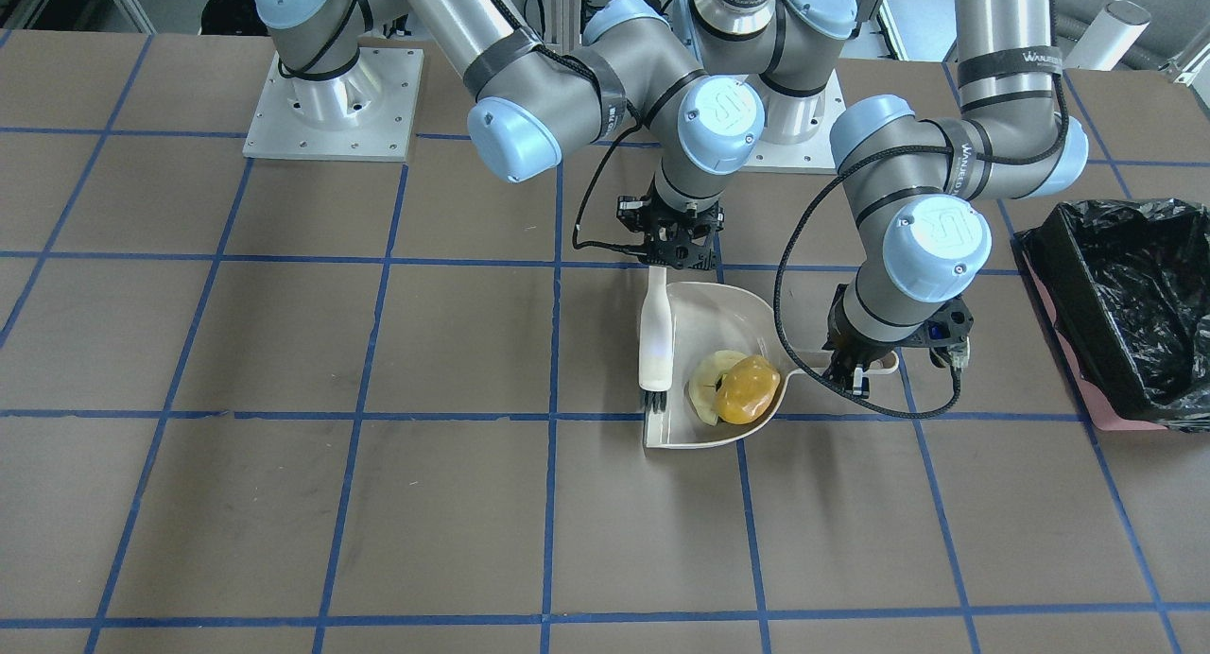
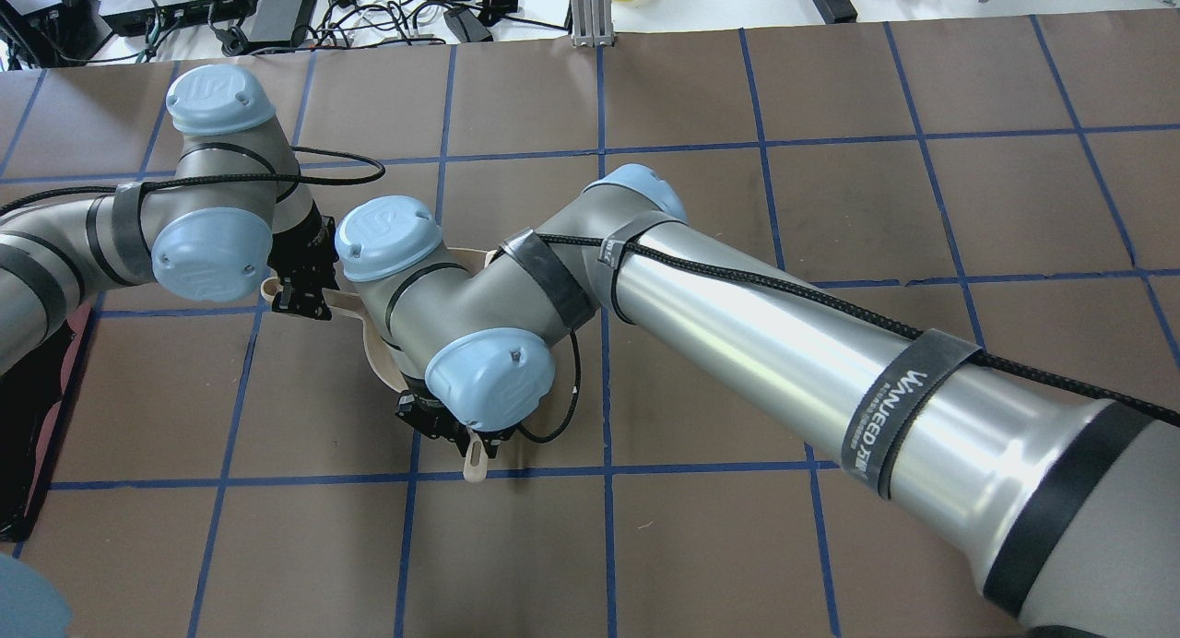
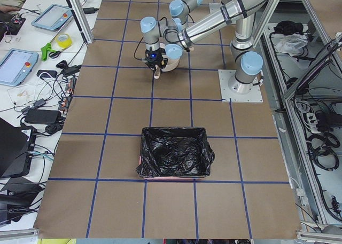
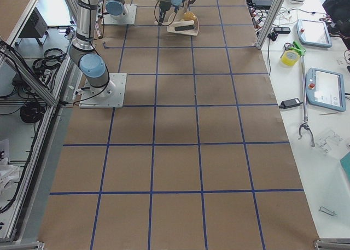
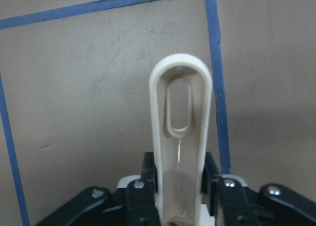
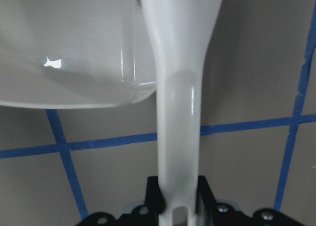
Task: Sweep and dump trash into bin
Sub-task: 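Sweep the yellow potato toy into the dustpan with the right gripper's brush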
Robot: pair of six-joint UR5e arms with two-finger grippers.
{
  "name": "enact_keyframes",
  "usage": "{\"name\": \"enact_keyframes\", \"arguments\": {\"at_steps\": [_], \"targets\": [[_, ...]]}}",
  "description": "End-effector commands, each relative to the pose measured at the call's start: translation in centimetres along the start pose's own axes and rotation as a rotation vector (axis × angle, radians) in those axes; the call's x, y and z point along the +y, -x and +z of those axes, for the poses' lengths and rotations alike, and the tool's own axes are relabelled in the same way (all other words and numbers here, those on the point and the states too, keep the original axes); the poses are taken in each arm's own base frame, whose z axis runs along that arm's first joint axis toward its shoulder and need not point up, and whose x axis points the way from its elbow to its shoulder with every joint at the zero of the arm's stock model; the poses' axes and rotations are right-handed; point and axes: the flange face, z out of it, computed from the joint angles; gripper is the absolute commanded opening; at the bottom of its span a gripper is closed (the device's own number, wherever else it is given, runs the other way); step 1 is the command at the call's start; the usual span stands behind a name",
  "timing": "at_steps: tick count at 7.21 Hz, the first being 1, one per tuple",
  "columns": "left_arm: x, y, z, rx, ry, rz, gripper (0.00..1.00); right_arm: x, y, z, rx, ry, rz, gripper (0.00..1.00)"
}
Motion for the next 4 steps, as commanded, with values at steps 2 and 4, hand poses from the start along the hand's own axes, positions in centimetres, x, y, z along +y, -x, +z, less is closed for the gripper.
{"name": "enact_keyframes", "arguments": {"at_steps": [2,4], "targets": [[0.0,-0.3,-1.9,0.062,0.118,-0.023,0.0,-1.8,-8.2,-5.4,0.044,0.079,-0.045,0.05],[-0.5,-0.8,-3.0,0.096,0.163,-0.035,0.0,-5.5,-17.1,-6.9,0.1,0.101,-0.098,0.05]]}}
